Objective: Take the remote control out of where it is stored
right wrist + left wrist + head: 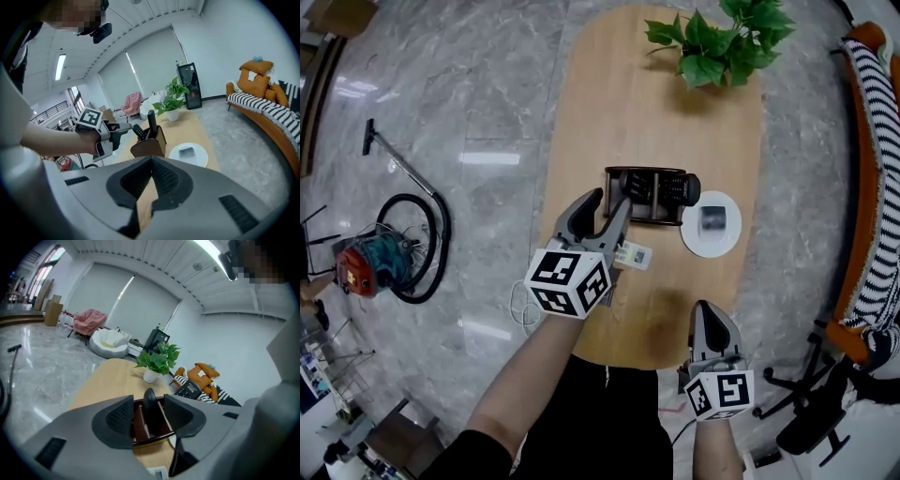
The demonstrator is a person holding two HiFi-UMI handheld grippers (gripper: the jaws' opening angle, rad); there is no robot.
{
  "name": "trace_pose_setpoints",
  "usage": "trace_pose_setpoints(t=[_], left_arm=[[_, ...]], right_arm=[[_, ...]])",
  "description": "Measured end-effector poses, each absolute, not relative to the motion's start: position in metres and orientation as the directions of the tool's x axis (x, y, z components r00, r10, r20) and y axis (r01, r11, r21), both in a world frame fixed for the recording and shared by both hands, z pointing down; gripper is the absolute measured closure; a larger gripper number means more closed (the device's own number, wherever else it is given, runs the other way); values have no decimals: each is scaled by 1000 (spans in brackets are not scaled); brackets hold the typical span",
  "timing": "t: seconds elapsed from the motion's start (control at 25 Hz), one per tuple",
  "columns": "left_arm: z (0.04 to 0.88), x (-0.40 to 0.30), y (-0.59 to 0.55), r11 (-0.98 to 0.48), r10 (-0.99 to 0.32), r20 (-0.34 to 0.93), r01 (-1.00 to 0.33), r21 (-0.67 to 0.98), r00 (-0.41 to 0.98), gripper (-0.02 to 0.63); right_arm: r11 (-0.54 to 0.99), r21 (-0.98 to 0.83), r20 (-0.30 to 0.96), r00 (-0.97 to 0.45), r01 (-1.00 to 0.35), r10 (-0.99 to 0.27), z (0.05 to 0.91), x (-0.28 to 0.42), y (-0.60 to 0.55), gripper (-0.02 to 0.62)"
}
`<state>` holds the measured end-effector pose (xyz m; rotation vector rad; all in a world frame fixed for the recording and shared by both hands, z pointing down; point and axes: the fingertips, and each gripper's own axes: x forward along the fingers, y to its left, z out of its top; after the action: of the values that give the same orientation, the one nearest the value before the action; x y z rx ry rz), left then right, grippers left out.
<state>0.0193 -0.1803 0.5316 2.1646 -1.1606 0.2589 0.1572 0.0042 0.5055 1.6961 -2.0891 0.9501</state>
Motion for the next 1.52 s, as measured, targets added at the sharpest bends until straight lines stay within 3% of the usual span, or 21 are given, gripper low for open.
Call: trace_pose_setpoints(t=[0.6, 0.68, 0.76, 1.28, 1.52], left_arm=[[562, 43, -209, -293, -664, 489, -799, 525, 565, 423], [562, 43, -209, -279, -664, 486, -792, 543, 568, 489], [561, 43, -207, -271, -664, 485, -788, 552, 568, 489], [504, -10, -195, -181, -787, 278, -637, 749, 550, 499], [488, -45, -176, -169, -812, 241, -609, 775, 531, 499]], right_arm=[[84, -255, 640, -233, -963, -733, 517, 175, 38, 589], [85, -256, 639, -234, -963, -733, 517, 175, 39, 589], [88, -256, 637, -237, -963, -734, 517, 174, 40, 589], [163, -242, 626, -282, -956, -727, 514, 145, 39, 589], [222, -239, 605, -324, -945, -727, 505, 117, 29, 589]])
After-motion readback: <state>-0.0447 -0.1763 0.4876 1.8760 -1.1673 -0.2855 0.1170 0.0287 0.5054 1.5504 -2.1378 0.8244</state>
